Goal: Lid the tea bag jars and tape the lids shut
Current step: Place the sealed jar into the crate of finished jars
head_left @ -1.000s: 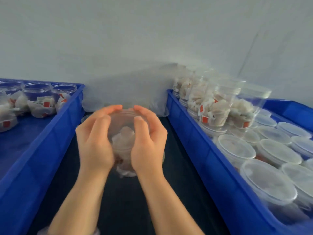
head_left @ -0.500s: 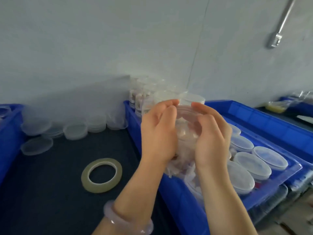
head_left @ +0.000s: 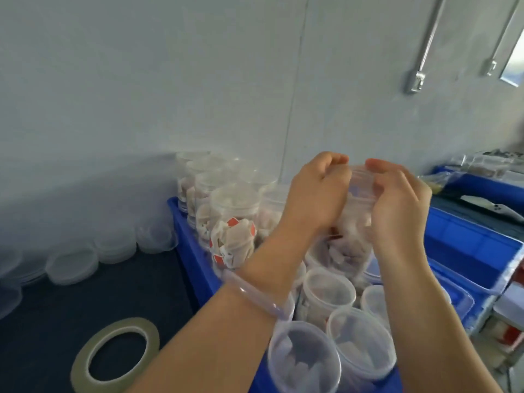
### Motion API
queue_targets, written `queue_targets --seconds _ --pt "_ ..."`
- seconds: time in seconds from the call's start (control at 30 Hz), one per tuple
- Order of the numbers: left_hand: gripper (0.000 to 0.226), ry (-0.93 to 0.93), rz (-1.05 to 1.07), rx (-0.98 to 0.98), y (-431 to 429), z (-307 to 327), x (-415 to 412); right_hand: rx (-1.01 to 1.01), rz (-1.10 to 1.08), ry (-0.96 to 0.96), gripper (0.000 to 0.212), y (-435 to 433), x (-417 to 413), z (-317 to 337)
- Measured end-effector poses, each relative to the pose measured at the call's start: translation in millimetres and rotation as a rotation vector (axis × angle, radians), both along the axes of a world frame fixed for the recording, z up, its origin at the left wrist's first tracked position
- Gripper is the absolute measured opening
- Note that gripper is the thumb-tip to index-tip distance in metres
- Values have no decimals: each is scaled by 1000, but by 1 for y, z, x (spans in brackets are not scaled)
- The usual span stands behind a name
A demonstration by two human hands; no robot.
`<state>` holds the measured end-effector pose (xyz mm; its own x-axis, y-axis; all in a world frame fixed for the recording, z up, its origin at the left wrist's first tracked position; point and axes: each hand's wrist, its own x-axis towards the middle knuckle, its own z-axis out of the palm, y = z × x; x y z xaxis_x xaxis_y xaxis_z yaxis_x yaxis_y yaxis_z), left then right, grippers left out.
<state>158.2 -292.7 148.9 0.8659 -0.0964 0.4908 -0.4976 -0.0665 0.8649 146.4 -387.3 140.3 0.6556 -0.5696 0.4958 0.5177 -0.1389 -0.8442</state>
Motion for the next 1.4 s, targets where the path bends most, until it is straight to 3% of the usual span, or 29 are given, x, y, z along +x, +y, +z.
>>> queue_targets --seconds 0.23,0.4,0.63,0.8,1.1,1.27,1.4 --pt "40 -38 82 704 -9 34 89 -222 -53 131 33 -21 105 2" --pt "32 52 52 958 -8 34 128 -83 51 213 35 -19 154 -32" --pt "12 162 35 1101 8 25 161 -153 107 333 37 -8 191 -49" --pt "36 200 35 1194 16 17 166 -191 138 360 37 -3 201 -57" --pt "42 199 120 1325 22 14 171 -258 295 405 37 -1 195 -54" --pt "41 198 167 1340 28 19 169 -296 277 372 38 -8 188 -51" --pt "45 244 187 1359 40 18 169 -449 351 431 40 -12 185 -49"
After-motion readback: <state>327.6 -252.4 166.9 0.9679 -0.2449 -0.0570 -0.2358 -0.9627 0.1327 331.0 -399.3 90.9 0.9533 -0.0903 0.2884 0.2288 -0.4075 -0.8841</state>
